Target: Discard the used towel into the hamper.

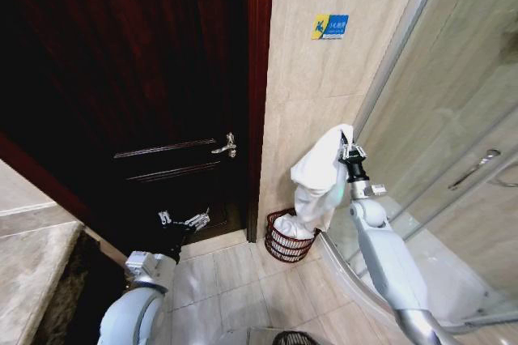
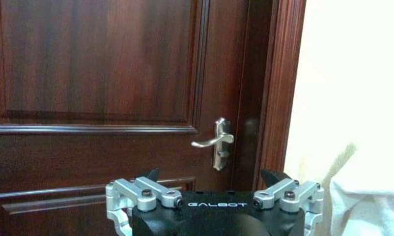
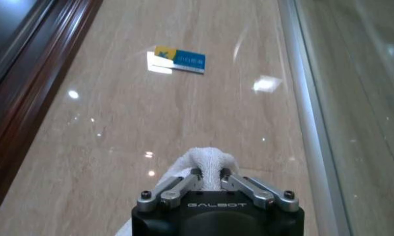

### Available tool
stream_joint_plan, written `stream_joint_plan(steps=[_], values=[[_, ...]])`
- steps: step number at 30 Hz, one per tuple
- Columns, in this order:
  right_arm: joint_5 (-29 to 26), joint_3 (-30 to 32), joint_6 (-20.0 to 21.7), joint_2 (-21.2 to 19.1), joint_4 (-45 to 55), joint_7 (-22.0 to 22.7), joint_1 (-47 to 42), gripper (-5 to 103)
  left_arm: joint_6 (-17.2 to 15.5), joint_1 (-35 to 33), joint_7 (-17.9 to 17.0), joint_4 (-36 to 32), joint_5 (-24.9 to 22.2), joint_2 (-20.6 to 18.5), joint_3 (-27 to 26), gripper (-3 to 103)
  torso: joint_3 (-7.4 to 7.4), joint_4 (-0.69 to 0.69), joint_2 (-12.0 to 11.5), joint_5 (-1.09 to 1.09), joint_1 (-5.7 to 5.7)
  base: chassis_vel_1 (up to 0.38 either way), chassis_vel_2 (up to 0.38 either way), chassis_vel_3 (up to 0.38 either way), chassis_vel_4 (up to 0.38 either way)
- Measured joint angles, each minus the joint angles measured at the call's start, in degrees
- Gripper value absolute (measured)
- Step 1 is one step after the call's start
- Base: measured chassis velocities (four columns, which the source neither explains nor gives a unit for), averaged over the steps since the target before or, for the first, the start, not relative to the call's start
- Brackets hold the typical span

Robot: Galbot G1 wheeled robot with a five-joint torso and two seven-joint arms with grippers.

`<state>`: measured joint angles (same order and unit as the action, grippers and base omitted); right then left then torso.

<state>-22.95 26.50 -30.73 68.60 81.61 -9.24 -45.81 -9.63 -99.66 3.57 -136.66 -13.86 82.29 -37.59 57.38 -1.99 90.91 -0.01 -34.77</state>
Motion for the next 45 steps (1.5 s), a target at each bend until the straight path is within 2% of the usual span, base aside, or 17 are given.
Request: stream_joint_plan(steps=[8,11,16,24,31,40,45], values=[[-0.75,-0.1,-1.62,1.46,-5.32,-0.58,-0.51,9,0.0,0.0,0.0,0.0,0.0,0.0,0.0,100,0.0,0.01,0.0,0.02,0.01,0.0,0.0,0.0,0.0],[-1.06,0.1,-4.54,1.88,-10.97,-1.96,0.26,9,0.0,0.0,0.0,0.0,0.0,0.0,0.0,100,0.0,0.01,0.0,0.01,0.01,0.0,0.0,0.0,0.0],[-0.63,-0.11,-5.31,2.41,-13.72,-1.82,0.2,9,0.0,0.0,0.0,0.0,0.0,0.0,0.0,100,0.0,0.01,0.0,0.0,0.01,0.0,0.0,0.0,0.0],[3.75,-1.55,-9.17,6.19,-19.65,2.3,0.68,9,0.0,0.0,0.0,0.0,0.0,0.0,0.0,100,0.0,0.0,0.0,0.0,0.01,0.0,0.0,0.0,0.0],[4.96,-2.29,-9.22,9.28,-22.7,3.62,-0.79,9,0.0,0.0,0.0,0.0,0.0,0.0,0.0,100,0.0,0.0,0.0,0.02,0.0,0.0,0.0,0.0,0.0],[3.71,-2.44,-9.68,10.19,-24.87,2.69,-3.53,9,0.0,0.0,0.0,0.0,0.0,0.0,0.0,100,0.0,0.0,0.0,0.0,0.01,0.0,0.0,0.0,0.0],[1.1,-3.12,-9.55,10.44,-30.1,1.87,-4.27,9,0.0,0.0,0.0,0.0,0.0,0.0,0.0,100,-0.01,0.01,0.0,0.01,0.01,0.0,0.0,0.0,0.0]])
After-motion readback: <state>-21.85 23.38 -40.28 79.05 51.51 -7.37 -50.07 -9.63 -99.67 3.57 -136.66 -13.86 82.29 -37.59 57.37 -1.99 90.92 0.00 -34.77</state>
